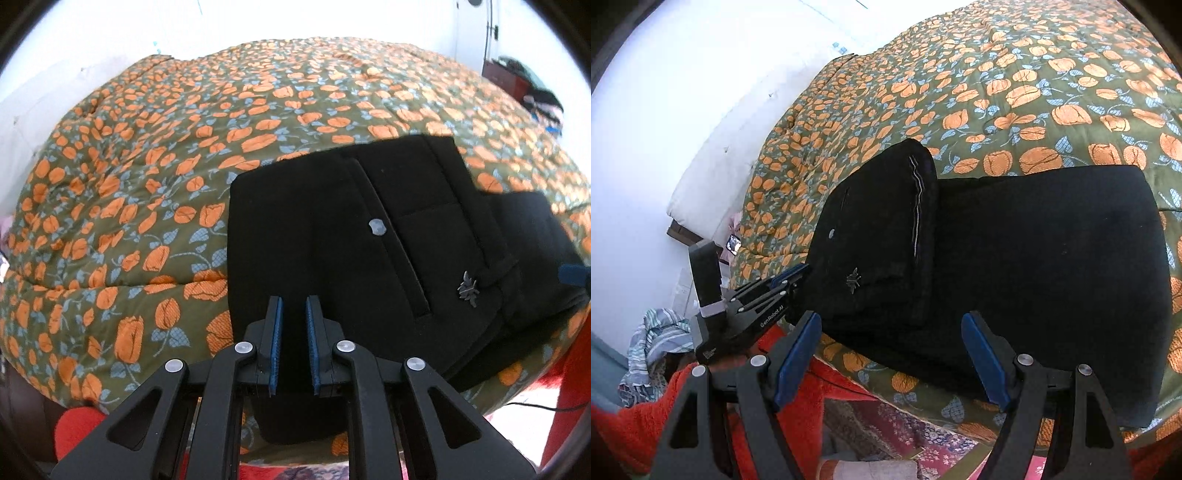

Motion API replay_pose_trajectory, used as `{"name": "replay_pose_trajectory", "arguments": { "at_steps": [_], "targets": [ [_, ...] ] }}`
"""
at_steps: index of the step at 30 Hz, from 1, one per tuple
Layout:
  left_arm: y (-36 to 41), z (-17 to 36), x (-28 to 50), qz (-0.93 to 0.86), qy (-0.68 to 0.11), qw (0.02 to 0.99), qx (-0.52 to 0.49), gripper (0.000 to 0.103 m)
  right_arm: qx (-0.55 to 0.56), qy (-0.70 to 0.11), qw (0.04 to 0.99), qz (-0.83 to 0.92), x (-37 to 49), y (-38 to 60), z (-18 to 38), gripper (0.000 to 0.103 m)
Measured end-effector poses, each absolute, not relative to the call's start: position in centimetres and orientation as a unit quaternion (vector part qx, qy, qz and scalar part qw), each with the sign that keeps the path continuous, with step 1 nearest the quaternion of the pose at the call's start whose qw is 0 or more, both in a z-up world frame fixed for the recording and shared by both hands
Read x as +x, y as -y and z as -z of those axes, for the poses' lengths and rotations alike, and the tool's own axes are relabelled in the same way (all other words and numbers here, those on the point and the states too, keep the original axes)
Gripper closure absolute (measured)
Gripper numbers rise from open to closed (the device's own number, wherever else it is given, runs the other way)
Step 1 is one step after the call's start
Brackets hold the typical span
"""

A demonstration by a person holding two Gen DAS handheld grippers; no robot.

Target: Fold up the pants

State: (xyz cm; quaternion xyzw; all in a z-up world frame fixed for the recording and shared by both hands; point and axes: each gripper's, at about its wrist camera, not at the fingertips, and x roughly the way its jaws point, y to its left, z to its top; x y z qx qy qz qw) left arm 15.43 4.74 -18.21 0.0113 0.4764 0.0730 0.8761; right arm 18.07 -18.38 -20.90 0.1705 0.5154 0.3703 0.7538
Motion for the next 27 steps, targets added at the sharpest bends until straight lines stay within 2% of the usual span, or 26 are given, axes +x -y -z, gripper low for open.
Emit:
{"name": "replay_pose_trajectory", "arguments": {
  "at_steps": [2,3,4,7,8,10,12,16,18,27],
  "targets": [
    [-5.9,17.3,15.0,-0.069,-0.462,0.884,-0.021,0.064,0.187,-0.515,0.750,-0.370,18.6,18.6,20.9,0.025],
    [-6.6,16.8,14.6,-0.075,-0.450,0.889,-0.038,0.049,0.203,-0.515,0.748,-0.367,19.0,18.9,20.8,0.025],
    [-7.3,16.4,14.3,-0.084,-0.440,0.893,-0.049,0.045,0.218,-0.513,0.745,-0.365,19.5,19.3,20.8,0.025],
    [-8.9,16.5,14.3,-0.099,-0.439,0.891,-0.064,0.045,0.260,-0.527,0.717,-0.375,21.2,19.4,21.1,0.026],
    [-9.2,16.9,14.4,-0.100,-0.445,0.887,-0.069,0.046,0.268,-0.540,0.701,-0.381,21.8,19.0,21.5,0.029],
    [-9.2,17.9,14.5,-0.096,-0.456,0.882,-0.068,0.058,0.269,-0.564,0.675,-0.393,22.8,17.8,22.3,0.035],
    [-8.8,18.6,14.6,-0.088,-0.466,0.879,-0.059,0.063,0.245,-0.586,0.661,-0.400,23.4,16.2,23.2,0.042],
    [-8.3,18.7,14.6,-0.083,-0.464,0.880,-0.047,0.064,0.204,-0.621,0.639,-0.406,24.1,13.9,24.7,0.051],
    [-8.5,18.8,14.5,-0.082,-0.466,0.879,-0.051,0.064,0.187,-0.635,0.626,-0.413,24.2,12.9,25.6,0.062],
    [-9.1,19.3,14.8,-0.081,-0.469,0.876,-0.077,0.063,0.178,-0.646,0.599,-0.439,24.8,11.4,27.1,0.063]
  ]
}}
